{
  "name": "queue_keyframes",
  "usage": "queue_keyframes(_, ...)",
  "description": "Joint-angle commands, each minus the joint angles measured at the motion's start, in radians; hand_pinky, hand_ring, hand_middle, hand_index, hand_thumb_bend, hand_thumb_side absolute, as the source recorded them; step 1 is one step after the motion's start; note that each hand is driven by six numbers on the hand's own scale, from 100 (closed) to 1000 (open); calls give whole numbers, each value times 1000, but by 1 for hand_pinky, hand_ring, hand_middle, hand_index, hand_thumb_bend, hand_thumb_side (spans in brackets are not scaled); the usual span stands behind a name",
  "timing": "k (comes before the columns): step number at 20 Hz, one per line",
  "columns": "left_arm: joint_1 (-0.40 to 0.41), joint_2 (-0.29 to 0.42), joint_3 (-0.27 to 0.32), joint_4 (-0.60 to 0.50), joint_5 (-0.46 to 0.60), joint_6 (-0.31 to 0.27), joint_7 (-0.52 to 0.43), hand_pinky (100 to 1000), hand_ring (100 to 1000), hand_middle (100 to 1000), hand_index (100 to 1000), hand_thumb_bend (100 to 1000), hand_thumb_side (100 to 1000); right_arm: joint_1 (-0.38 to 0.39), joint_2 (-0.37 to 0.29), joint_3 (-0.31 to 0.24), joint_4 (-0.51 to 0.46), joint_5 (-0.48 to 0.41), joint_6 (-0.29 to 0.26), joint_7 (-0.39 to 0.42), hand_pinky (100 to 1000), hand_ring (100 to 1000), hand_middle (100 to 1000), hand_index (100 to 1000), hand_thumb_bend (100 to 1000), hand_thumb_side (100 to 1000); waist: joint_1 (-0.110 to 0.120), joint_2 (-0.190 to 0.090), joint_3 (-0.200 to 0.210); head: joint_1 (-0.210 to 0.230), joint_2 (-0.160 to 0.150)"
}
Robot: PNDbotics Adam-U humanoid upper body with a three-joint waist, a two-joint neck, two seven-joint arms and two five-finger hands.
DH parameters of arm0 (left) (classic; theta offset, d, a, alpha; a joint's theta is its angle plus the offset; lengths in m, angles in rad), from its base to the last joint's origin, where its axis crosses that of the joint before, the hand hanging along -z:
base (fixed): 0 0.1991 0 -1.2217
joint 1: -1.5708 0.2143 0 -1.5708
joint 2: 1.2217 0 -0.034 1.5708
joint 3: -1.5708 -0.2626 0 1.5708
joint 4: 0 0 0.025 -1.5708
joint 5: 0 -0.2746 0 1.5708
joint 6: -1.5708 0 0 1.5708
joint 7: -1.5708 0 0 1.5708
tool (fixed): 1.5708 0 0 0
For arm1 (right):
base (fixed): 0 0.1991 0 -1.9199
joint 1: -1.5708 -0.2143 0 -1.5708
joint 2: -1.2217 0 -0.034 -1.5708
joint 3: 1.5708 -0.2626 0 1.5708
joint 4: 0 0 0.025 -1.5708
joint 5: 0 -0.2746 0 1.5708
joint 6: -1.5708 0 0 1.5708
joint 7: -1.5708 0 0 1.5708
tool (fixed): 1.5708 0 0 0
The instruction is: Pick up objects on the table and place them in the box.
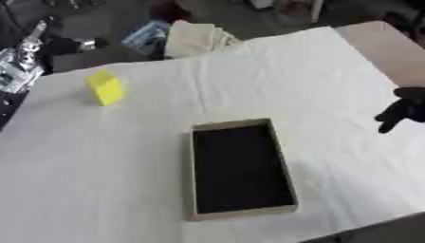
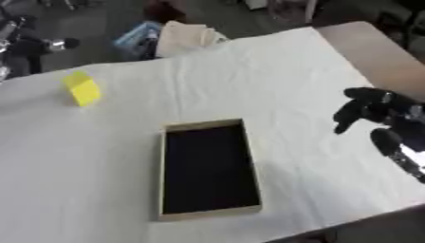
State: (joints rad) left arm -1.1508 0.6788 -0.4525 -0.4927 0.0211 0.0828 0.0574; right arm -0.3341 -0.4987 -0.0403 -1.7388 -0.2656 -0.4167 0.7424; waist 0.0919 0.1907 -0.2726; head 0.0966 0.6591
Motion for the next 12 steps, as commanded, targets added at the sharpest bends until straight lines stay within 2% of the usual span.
queue_keyframes(1, -32, 16, -4, 48, -60, -56, -58, 820, 790, 828, 930, 1000, 378, -13, -17, -3, -8, -9, -49, 53, 777, 634, 689, 941, 100, 621, -4, -13, 3, 11, 6)
queue_keyframes(6, -29, 10, 22, 91, -146, -129, -145, 807, 767, 797, 915, 1000, 322, -13, -13, -3, -7, -8, -49, 55, 777, 634, 689, 941, 100, 624, -7, -10, 7, 33, 7)
queue_keyframes(12, -30, 4, 73, 75, -252, -136, -196, 792, 745, 773, 904, 1000, 307, -14, -9, -3, -6, -7, -50, 56, 778, 634, 688, 941, 100, 624, -10, -6, 2, 50, 8)
